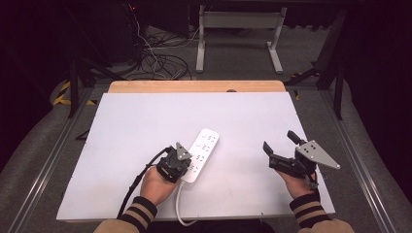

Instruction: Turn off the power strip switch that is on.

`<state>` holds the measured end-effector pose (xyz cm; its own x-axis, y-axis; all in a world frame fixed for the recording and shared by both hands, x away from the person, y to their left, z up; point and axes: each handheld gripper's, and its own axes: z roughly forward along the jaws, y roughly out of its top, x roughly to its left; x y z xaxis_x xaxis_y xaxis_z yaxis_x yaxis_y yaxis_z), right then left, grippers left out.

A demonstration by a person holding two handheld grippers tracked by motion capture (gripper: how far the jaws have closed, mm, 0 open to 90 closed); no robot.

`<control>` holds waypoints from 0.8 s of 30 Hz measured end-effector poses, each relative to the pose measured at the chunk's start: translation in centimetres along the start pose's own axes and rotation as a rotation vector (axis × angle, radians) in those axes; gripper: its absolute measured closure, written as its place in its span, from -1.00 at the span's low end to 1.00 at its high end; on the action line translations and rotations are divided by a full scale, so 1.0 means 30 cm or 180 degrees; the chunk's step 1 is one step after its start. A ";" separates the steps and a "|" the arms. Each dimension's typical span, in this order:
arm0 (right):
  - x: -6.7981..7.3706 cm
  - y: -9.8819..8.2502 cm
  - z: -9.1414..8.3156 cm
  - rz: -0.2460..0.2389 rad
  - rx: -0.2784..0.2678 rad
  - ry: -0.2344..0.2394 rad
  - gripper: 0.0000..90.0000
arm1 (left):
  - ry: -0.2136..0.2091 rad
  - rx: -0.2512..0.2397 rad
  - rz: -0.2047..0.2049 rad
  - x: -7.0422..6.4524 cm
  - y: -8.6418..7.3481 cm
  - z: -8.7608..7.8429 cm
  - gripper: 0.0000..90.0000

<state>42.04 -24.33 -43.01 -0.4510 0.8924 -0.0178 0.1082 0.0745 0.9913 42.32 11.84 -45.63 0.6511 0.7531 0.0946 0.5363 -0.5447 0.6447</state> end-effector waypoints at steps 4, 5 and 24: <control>0.000 0.000 0.000 0.0000 -0.0001 0.0003 -0.82 | 0.0000 -0.0003 0.0010 -0.001 0.000 0.000 1.00; 0.000 0.000 0.000 0.0000 -0.0001 0.0003 -0.82 | 0.0001 -0.0004 0.0008 -0.001 0.000 0.000 1.00; -0.002 0.000 0.004 0.0004 -0.0007 0.0011 -0.81 | -0.0032 -0.0118 -0.0102 0.003 0.001 0.004 1.00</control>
<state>42.19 -24.33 -43.02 -0.4539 0.8909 -0.0160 0.1068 0.0722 0.9917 42.47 11.83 -45.69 0.6394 0.7661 0.0660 0.5369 -0.5062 0.6749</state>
